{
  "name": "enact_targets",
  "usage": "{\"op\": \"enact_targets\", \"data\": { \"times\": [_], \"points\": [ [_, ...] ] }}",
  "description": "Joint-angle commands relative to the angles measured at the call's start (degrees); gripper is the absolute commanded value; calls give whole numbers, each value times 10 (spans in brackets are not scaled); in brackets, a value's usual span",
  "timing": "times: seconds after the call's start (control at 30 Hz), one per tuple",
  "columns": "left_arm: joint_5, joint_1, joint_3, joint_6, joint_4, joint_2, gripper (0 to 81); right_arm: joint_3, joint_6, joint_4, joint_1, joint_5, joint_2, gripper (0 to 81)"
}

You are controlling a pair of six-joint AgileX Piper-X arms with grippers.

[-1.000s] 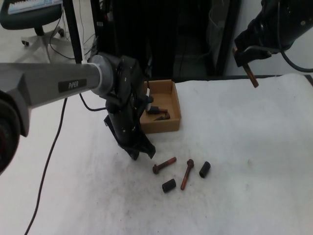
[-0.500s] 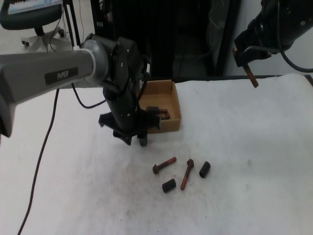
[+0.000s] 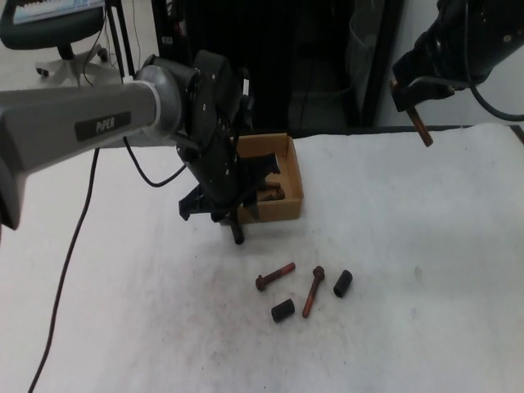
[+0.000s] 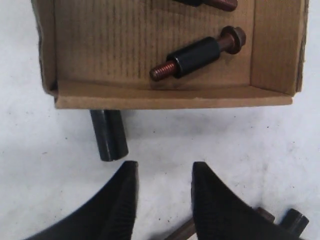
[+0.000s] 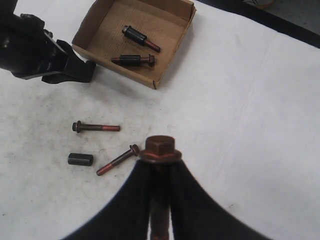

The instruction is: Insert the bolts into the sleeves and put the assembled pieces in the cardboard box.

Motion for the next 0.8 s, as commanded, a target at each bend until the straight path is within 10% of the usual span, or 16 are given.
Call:
{"op": "enact_targets", "data": {
  "times": [0.0,0.77],
  "points": [
    [-2,-3,-7,-4,-6,3,332,-1,-5,-7,-2,-9,-6,8],
    [-29,0,-7,11,-19,32,332,-1,-5,-7,-2,-9,-6,8]
  ]
}}
